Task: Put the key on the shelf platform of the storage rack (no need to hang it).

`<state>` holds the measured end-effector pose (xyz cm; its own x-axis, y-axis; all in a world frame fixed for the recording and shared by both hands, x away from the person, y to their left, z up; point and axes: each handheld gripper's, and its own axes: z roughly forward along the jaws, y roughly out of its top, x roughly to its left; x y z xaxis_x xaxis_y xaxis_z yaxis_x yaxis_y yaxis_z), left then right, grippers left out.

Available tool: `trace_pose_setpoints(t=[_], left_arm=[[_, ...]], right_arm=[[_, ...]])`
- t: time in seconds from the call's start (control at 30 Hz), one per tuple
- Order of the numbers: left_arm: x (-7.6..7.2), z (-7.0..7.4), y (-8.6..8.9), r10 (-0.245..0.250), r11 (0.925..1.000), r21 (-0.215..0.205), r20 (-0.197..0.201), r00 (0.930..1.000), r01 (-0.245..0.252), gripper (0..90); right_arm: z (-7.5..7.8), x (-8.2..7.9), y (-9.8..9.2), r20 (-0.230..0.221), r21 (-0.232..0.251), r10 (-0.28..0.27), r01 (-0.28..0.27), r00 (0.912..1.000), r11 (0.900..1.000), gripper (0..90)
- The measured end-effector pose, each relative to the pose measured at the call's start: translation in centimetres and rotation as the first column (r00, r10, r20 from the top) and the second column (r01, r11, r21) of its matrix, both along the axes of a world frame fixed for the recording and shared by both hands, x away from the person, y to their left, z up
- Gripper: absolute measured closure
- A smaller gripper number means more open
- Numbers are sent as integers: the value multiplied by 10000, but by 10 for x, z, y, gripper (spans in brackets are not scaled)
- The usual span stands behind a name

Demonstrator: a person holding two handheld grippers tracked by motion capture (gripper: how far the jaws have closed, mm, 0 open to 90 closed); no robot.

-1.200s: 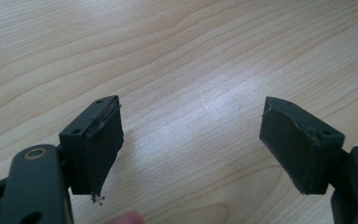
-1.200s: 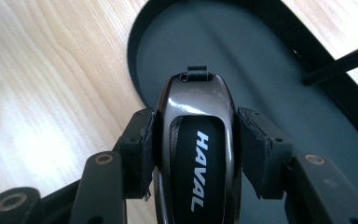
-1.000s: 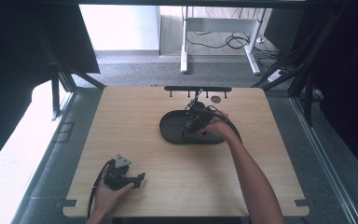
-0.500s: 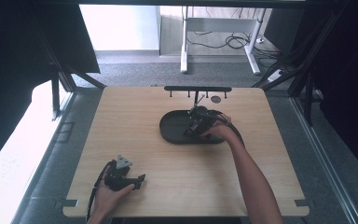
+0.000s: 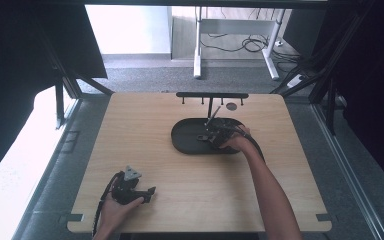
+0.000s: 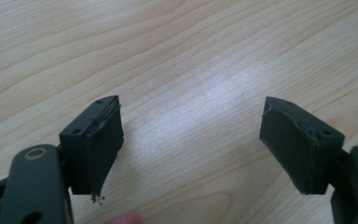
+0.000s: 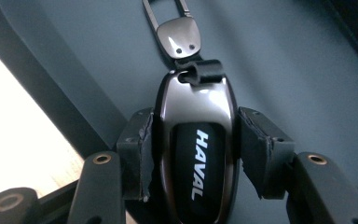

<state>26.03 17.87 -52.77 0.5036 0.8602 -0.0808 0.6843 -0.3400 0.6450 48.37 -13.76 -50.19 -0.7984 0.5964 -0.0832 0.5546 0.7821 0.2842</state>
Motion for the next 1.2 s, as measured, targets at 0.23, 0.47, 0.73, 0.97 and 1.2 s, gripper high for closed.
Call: trace_pose_setpoints(t=[0.23, 0.47, 0.73, 0.97, 1.2], left_arm=[[0, -1, -1, -47, 10000, 10, -15, 10000, 47, 217], [1, 0, 0, -37, 10000, 19, -1, 10000, 37, 219], [1, -1, -1, -67, 10000, 19, 7, 10000, 67, 219], [1, -1, 0, -37, 10000, 50, 22, 10000, 37, 220], [2, -2, -1, -66, 9999, 151, -2, 10000, 66, 220]], right_arm=[[1, -2, -6, 261, 489, -203, 190, 9995, 9986, 370], [17, -13, -10, 728, 1145, -256, 172, 9970, 9933, 335], [43, -34, -8, 1321, 1751, 19, -252, 9912, 9842, 312], [55, -60, -12, 1550, 2316, 99, -460, 9879, 9717, 325], [57, -87, -30, 1656, 2733, -15, -445, 9862, 9609, 327]])
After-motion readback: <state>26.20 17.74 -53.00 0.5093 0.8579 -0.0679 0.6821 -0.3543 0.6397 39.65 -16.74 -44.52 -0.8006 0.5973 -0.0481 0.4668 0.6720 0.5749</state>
